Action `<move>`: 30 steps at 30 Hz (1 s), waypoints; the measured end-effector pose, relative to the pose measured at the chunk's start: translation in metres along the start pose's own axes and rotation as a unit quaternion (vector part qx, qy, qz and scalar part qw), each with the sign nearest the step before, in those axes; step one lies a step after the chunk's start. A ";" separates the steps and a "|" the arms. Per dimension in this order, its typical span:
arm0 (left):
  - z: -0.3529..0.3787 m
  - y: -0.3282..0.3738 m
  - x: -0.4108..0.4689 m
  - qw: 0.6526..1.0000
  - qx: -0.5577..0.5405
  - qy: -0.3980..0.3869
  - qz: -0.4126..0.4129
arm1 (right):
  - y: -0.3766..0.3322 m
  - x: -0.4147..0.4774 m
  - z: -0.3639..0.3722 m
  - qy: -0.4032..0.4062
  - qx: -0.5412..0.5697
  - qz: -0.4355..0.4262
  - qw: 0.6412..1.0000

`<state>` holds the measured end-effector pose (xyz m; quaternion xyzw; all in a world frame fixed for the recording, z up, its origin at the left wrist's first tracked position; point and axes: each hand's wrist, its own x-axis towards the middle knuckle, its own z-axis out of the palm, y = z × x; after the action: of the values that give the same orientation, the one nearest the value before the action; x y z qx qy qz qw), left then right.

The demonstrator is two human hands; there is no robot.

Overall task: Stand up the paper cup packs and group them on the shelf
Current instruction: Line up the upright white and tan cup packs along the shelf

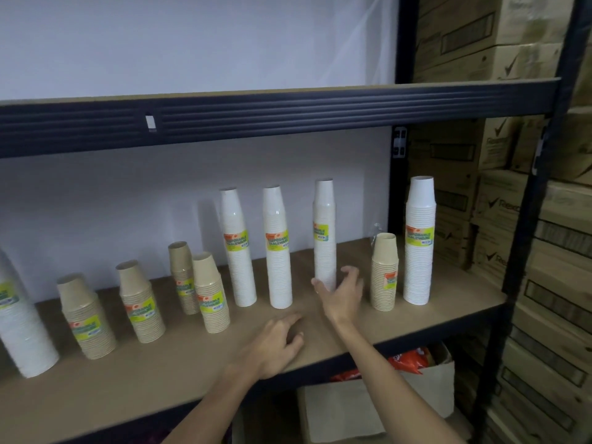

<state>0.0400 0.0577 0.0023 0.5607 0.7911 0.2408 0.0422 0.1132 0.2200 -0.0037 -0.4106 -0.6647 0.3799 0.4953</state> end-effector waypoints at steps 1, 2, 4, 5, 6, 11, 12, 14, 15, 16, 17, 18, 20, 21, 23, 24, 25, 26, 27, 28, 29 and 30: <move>0.000 0.000 0.000 1.000 0.000 0.004 0.000 | 0.000 0.004 0.002 -0.016 -0.016 0.016 1.000; 0.000 0.000 0.000 1.000 -0.001 0.008 0.001 | 0.000 0.008 0.003 -0.027 -0.032 0.026 0.999; 0.000 -0.001 -0.001 1.000 -0.002 0.016 0.006 | -0.002 0.014 0.007 -0.043 -0.068 0.044 0.996; 0.001 -0.002 -0.001 1.000 -0.003 0.019 0.009 | -0.002 0.019 0.009 -0.052 -0.084 0.052 0.994; 0.001 -0.002 -0.001 1.000 -0.003 0.020 0.011 | -0.001 0.023 0.010 -0.064 -0.095 0.055 0.992; 0.002 -0.004 0.001 1.000 -0.002 0.020 0.012 | 0.016 0.048 0.006 -0.216 -0.040 0.009 0.975; 0.003 -0.004 0.001 1.000 0.002 0.018 0.011 | 0.018 0.051 0.004 -0.241 -0.032 0.003 0.970; 0.003 -0.004 0.000 1.000 0.005 0.014 0.008 | 0.020 0.054 0.003 -0.264 -0.025 0.001 0.964; 0.004 -0.004 0.000 1.000 0.006 0.013 0.004 | 0.020 0.054 0.003 -0.268 -0.023 0.002 0.963; 0.003 -0.003 -0.001 1.000 0.006 0.011 0.003 | 0.020 0.053 0.004 -0.269 -0.018 0.002 0.963; 0.002 -0.002 -0.001 1.000 0.007 0.010 0.002 | 0.019 0.051 0.004 -0.270 -0.014 0.004 0.963; 0.002 -0.002 -0.001 1.000 0.007 0.010 0.003 | 0.018 0.050 0.004 -0.272 -0.005 0.006 0.962; 0.002 -0.001 -0.001 1.000 0.005 0.005 0.000 | 0.015 0.045 0.005 -0.262 -0.007 0.008 0.965; 0.001 -0.001 -0.002 1.000 0.006 0.006 0.001 | 0.014 0.043 0.005 -0.252 -0.028 0.008 0.967; 0.001 0.000 -0.002 1.000 0.007 0.008 0.007 | 0.013 0.041 0.006 -0.230 -0.080 -0.003 0.970; 0.000 0.001 -0.002 1.000 0.007 0.008 0.009 | 0.012 0.040 0.006 -0.222 -0.095 -0.009 0.970; 0.000 0.002 -0.002 1.000 0.008 0.009 0.011 | 0.011 0.039 0.006 -0.219 -0.101 -0.010 0.970; 0.000 0.002 -0.002 1.000 0.008 0.007 0.010 | 0.011 0.039 0.005 -0.217 -0.100 -0.010 0.971; 0.000 0.001 -0.002 1.000 0.007 0.006 0.009 | 0.008 0.037 0.001 -0.220 -0.096 -0.003 0.971; 0.001 -0.001 -0.002 1.000 0.007 0.003 0.006 | 0.007 0.035 -0.002 -0.225 -0.089 0.003 0.970; 0.001 -0.001 -0.002 1.000 0.010 0.001 0.005 | 0.005 0.032 -0.006 -0.231 -0.080 0.012 0.970; 0.001 -0.001 -0.002 1.000 0.015 -0.002 0.004 | 0.005 0.027 -0.011 -0.233 -0.073 0.017 0.970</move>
<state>0.0401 0.0562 0.0003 0.5650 0.7922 0.2281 0.0348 0.1199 0.2482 0.0038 -0.3570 -0.7804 0.4244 0.2888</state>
